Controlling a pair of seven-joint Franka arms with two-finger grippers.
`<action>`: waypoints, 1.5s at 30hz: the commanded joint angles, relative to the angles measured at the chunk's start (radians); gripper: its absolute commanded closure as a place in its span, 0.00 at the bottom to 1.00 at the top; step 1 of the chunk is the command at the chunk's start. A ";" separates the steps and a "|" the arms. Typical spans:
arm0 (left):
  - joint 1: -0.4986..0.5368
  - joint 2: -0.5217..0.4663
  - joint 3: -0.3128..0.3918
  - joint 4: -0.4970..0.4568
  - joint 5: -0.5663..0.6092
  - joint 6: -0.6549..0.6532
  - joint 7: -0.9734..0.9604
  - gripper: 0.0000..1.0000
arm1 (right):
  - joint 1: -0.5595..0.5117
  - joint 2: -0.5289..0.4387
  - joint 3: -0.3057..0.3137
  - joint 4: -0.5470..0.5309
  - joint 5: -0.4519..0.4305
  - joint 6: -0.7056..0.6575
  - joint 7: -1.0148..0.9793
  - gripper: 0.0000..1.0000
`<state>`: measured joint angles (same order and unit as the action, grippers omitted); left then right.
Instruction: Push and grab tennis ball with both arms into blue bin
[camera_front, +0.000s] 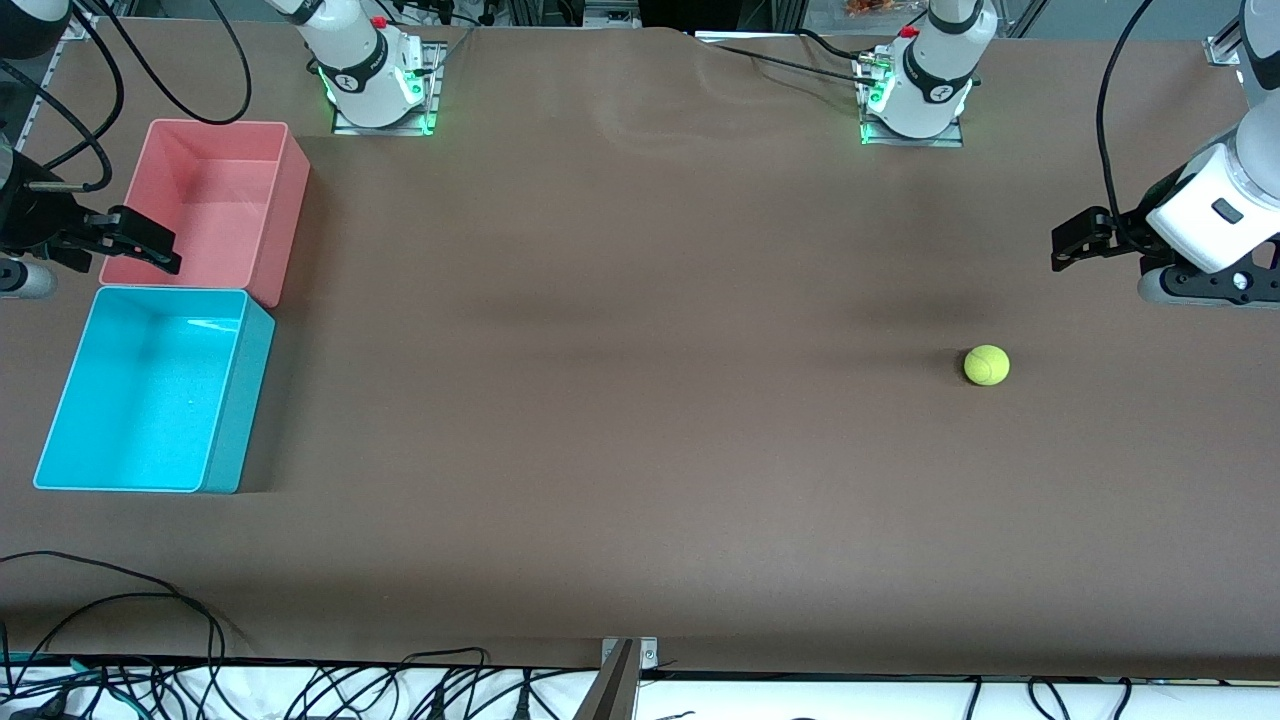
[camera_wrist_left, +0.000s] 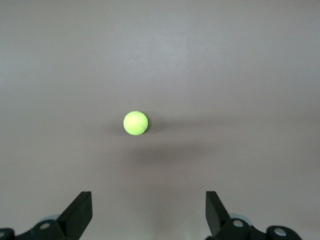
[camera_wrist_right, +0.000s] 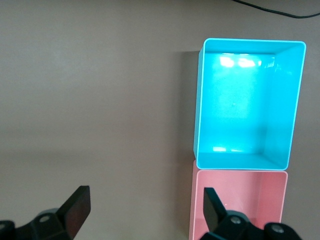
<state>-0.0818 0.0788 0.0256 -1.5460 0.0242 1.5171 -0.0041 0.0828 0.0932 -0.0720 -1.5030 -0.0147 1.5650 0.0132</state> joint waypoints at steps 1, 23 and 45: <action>0.005 0.003 0.001 0.003 0.014 0.005 0.006 0.00 | 0.000 -0.013 0.001 -0.008 -0.005 -0.008 -0.004 0.00; 0.030 0.024 0.005 0.004 0.023 0.005 -0.013 1.00 | 0.000 -0.013 0.000 -0.008 -0.005 -0.008 -0.007 0.00; 0.194 0.150 0.005 -0.013 0.062 0.098 -0.086 1.00 | 0.000 -0.013 0.000 -0.008 -0.005 -0.008 -0.006 0.00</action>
<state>0.0856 0.1956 0.0406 -1.5528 0.0623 1.5804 -0.0541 0.0828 0.0932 -0.0720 -1.5030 -0.0147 1.5649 0.0132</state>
